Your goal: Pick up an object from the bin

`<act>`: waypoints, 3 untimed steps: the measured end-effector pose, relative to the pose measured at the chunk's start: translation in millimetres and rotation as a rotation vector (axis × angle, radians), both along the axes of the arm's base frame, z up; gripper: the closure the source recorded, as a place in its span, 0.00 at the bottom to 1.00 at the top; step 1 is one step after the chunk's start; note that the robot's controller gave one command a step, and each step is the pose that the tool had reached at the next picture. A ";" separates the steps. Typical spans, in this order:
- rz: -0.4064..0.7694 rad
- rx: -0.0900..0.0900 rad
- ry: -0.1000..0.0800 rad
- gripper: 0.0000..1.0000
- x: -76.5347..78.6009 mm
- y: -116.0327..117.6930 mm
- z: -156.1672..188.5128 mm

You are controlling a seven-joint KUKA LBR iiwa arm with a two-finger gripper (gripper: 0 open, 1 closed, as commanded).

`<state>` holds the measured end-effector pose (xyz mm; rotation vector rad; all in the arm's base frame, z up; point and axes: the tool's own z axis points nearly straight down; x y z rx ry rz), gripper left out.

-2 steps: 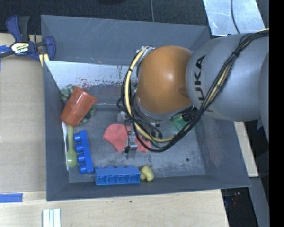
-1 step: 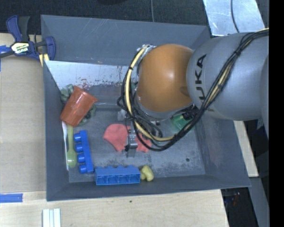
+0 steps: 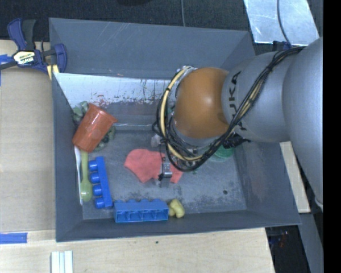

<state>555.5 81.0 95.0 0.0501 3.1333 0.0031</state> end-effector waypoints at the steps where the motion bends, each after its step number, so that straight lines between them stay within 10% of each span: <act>1: -0.103 0.005 -0.010 0.00 20.0 -20.8 -23.6; 3: -0.067 0.003 -0.010 0.00 15.1 -17.8 -24.3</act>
Offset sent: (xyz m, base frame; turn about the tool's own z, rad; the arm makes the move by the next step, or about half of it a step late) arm 0.0064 -0.0134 -0.0267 0.0291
